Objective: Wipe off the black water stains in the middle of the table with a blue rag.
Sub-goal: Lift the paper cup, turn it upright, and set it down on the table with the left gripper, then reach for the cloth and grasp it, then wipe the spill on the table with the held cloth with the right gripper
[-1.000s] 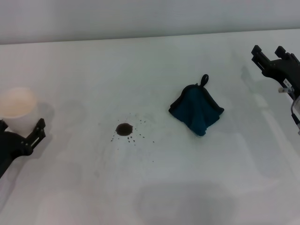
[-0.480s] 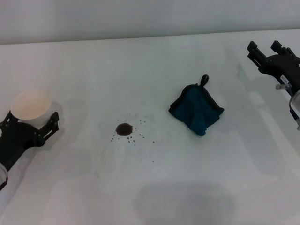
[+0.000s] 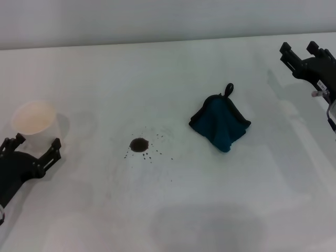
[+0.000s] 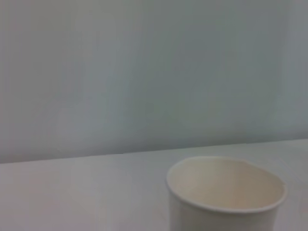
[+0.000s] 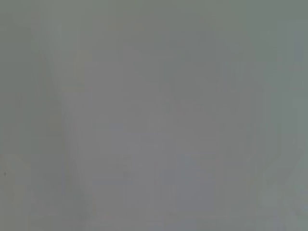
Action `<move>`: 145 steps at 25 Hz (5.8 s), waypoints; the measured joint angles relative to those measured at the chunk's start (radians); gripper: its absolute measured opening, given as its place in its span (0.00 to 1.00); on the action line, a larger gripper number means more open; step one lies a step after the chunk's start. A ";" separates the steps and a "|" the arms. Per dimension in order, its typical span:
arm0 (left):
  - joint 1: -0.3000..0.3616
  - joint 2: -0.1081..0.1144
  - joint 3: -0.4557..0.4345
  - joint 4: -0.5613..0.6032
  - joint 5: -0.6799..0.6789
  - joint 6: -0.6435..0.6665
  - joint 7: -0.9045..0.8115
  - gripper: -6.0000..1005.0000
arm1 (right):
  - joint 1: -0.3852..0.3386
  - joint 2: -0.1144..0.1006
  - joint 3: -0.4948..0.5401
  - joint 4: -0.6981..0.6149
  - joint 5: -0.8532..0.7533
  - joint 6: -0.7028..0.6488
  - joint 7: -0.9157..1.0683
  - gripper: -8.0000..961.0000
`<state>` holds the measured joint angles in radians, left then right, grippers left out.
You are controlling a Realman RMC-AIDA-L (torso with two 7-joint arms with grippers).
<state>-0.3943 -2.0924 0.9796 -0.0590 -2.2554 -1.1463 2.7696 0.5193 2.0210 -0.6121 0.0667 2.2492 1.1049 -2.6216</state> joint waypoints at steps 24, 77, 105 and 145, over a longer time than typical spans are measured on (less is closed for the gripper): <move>0.123 -0.001 -0.074 -0.118 0.018 -0.379 -0.096 0.89 | -0.019 0.002 0.023 -0.009 0.008 -0.002 0.057 0.81; -0.043 0.008 -0.474 -0.067 -0.038 -0.207 -0.124 0.89 | 0.107 0.002 -0.917 -1.158 -1.677 0.050 2.329 0.80; -0.071 0.014 -0.472 -0.008 -0.034 -0.166 -0.172 0.89 | 0.133 -0.001 -0.932 -0.985 -1.590 -0.085 2.364 0.66; -0.077 0.014 -0.475 0.013 -0.051 -0.165 -0.186 0.89 | 0.162 0.001 -0.934 -1.012 -1.527 -0.032 2.230 0.16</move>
<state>-0.4708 -2.0786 0.5046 -0.0460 -2.3066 -1.3116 2.5831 0.6816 2.0215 -1.5462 -0.9448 0.7218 1.0731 -0.3915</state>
